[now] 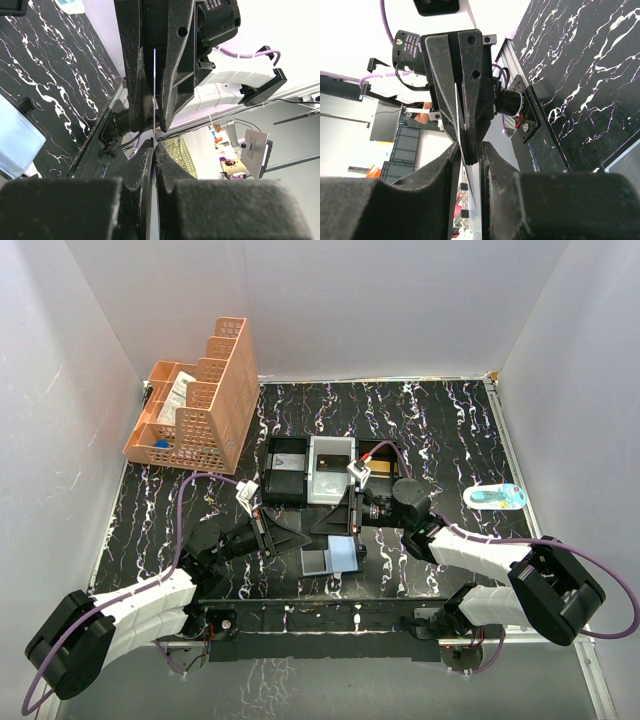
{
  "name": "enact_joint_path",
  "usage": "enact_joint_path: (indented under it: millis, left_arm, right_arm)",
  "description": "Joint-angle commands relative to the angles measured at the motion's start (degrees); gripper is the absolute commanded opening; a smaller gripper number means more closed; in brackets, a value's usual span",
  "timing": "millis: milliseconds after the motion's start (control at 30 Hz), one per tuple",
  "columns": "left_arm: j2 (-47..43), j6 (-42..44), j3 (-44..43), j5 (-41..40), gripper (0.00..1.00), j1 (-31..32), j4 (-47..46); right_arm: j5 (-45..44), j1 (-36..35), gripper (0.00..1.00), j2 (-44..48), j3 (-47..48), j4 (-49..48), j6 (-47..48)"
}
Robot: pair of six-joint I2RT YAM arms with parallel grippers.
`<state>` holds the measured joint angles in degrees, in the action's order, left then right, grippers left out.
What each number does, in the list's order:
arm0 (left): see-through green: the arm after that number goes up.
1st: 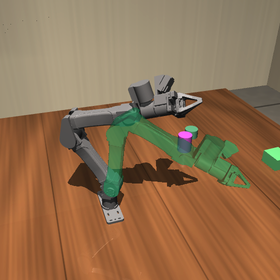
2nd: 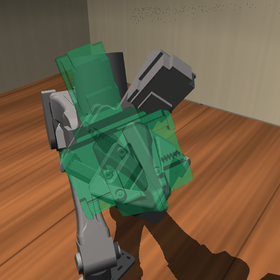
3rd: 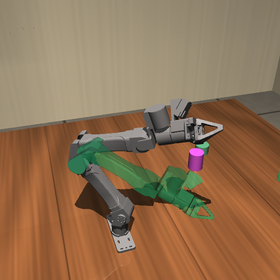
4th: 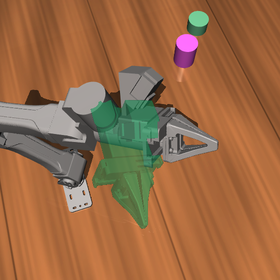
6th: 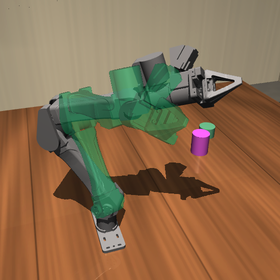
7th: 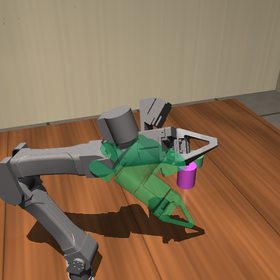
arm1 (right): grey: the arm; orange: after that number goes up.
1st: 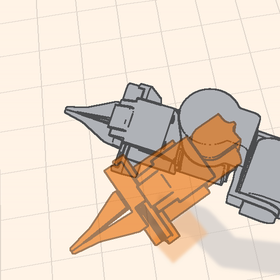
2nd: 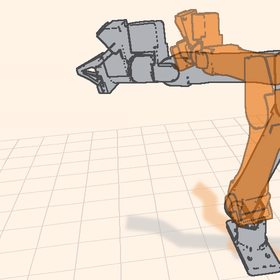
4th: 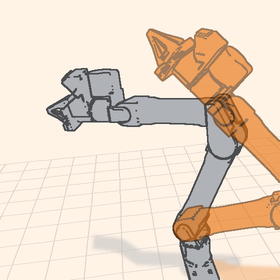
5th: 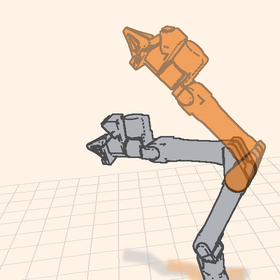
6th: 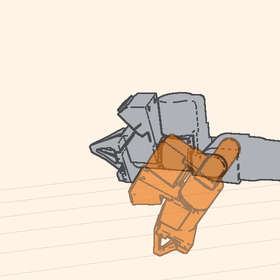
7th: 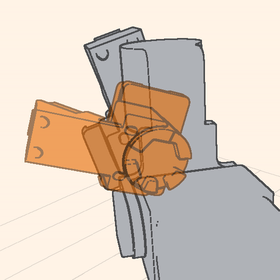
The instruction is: Take the credit cards out of the card holder
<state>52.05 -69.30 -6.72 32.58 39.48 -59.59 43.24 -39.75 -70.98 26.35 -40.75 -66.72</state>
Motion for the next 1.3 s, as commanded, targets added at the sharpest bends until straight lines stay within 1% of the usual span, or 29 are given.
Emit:
enact_joint_path:
  millis: [0, 167, 300, 400, 433, 500, 533, 633, 667, 733, 800, 900, 967, 1067, 1167, 1200, 1267]
  left_arm:
    - [-0.2, 0.3, -0.1, 0.1, 0.00, -0.2, -3.5]
    - [-0.3, 0.2, 0.2, 0.2, 0.00, -0.1, -3.4]
    - [-1.5, 0.3, 0.4, -0.6, 0.00, -0.1, -1.5]
    - [-3.4, 0.9, -0.1, -1.9, 0.00, -0.1, 3.7]
    - [-4.4, 1.4, -0.3, -2.2, 0.06, -0.1, 5.8]
    - [-7.2, 3.0, -0.9, -3.5, 0.30, -0.2, 11.3]
    - [-9.0, 4.0, -1.5, -4.5, 0.40, -0.1, 15.3]
    - [-14.3, 8.7, -4.9, -8.5, 0.69, -0.1, 30.8]
    - [-15.6, 11.1, -6.4, -10.5, 0.80, -0.1, 36.0]
    - [-17.7, 14.5, -9.9, -14.1, 0.97, -0.1, 46.5]
    - [-18.7, 17.7, -14.6, -18.3, 0.99, -0.1, 56.9]
    - [-17.8, 22.3, -21.2, -25.4, 0.99, -0.2, 71.0]
    - [-16.1, 24.3, -25.8, -30.3, 0.99, -0.1, 77.5]
    - [-12.5, 30.3, -32.7, -37.5, 0.99, -0.2, 84.9]
    - [-8.7, 35.7, -40.8, -46.5, 0.99, -0.2, 92.6]
    - [-7.8, 37.3, -42.8, -49.1, 0.99, -0.2, 93.8]
    - [-5.8, 40.7, -46.0, -51.8, 0.99, -0.3, 94.8]
  right_arm:
    - [-0.5, -0.5, 0.18, -0.2, 0.2, -3.8, 0.4]
    - [-1.4, -0.6, 0.10, 0.3, -0.2, -3.5, 0.4]
    - [-2.6, -0.6, 0.00, 0.8, -0.6, -2.3, 0.9]
    - [-5.3, -0.5, 0.00, 2.1, -0.8, 0.7, 2.5]
    - [-6.5, -0.3, 0.00, 2.9, -0.7, 2.5, 3.5]
    - [-8.9, 0.3, 0.00, 4.8, 0.1, 7.9, 6.2]
    - [-10.4, 0.7, 0.00, 5.9, 0.7, 11.2, 8.0]
    - [-15.7, 1.5, 0.00, 9.0, 3.0, 21.4, 13.6]
    - [-17.7, 1.6, 0.00, 9.9, 3.9, 24.8, 15.2]
    - [-21.6, 1.7, 0.00, 11.6, 5.4, 30.3, 18.4]
    - [-24.9, 1.7, 0.00, 13.2, 6.6, 34.3, 21.2]
    - [-28.5, 1.7, 0.00, 15.6, 7.5, 36.9, 24.1]
    - [-29.8, 1.7, 0.00, 16.4, 8.3, 38.0, 25.8]
    - [-30.8, 1.7, 0.00, 16.9, 9.8, 39.7, 28.6]
    - [-33.9, 1.7, 0.00, 17.8, 11.0, 41.7, 30.6]
    - [-34.4, 1.7, 0.00, 18.5, 11.1, 41.7, 31.2]
    - [-35.4, 1.7, 0.00, 19.8, 10.9, 41.3, 32.4]
